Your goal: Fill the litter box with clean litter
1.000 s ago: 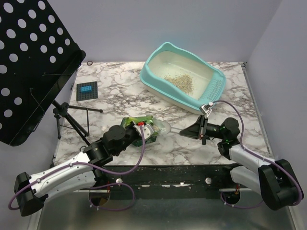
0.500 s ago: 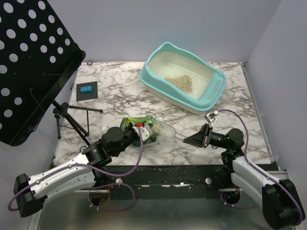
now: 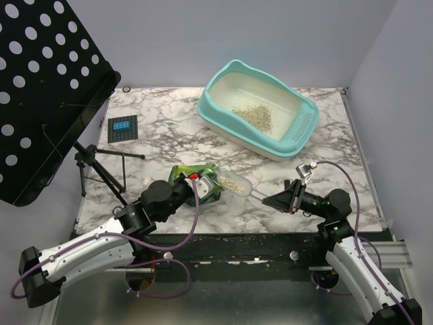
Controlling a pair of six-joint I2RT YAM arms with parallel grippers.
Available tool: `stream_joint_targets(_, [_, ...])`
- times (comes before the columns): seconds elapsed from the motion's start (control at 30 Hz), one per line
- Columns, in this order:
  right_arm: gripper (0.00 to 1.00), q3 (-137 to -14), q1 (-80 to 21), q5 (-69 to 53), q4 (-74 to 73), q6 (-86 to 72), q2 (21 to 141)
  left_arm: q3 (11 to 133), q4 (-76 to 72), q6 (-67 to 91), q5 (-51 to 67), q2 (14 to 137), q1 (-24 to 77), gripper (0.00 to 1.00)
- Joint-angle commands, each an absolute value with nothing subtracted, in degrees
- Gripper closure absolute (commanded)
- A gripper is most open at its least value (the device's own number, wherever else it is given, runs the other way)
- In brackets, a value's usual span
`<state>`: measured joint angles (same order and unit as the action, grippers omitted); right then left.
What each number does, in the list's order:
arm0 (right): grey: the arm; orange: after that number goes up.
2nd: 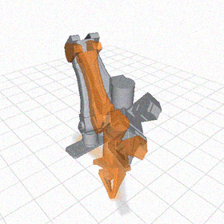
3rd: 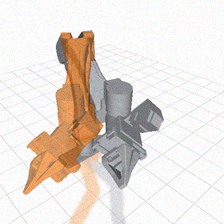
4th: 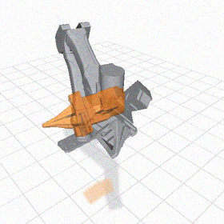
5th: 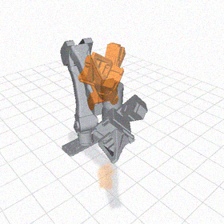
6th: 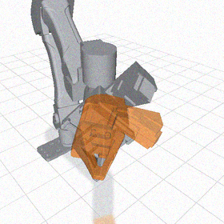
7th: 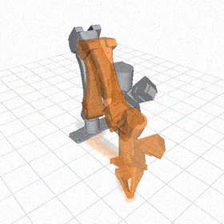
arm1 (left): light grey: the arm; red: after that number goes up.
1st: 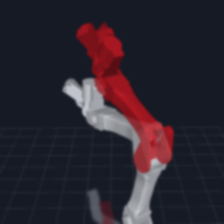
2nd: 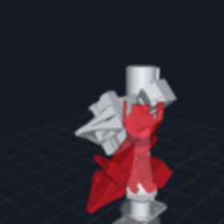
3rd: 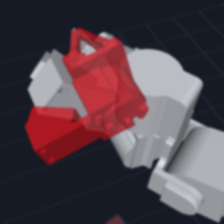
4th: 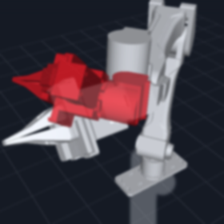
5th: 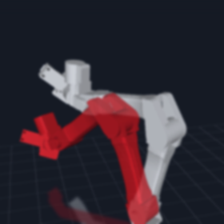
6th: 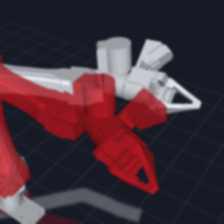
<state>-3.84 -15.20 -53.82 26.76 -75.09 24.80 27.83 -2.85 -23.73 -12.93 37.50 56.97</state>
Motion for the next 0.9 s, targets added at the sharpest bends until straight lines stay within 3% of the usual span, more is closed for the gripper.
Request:
stream_joint_targets(0.0, [1.0,-7.11,-15.21,-49.93,18.46,-76.2,23.73,27.77,-3.51,-22.68,-13.97,37.09,57.39,1.0])
stream_joint_targets(0.4, [1.0,-19.85,-15.21,-36.31,26.36,-80.07,34.26,29.18,-1.5,-21.97,-15.12,34.89,57.39,1.0])
stream_joint_targets(0.73, [1.0,-32.68,-15.21,-24.71,43.14,-75.07,60.7,29.88,-0.18,-21.27,-14.68,32.7,57.39,1.0])
stream_joint_targets(0.87, [1.0,-41.63,-14.59,-21.09,43.15,-72.16,71.6,30.15,-0.09,-21.18,-14.94,32.08,57.39,1.0])
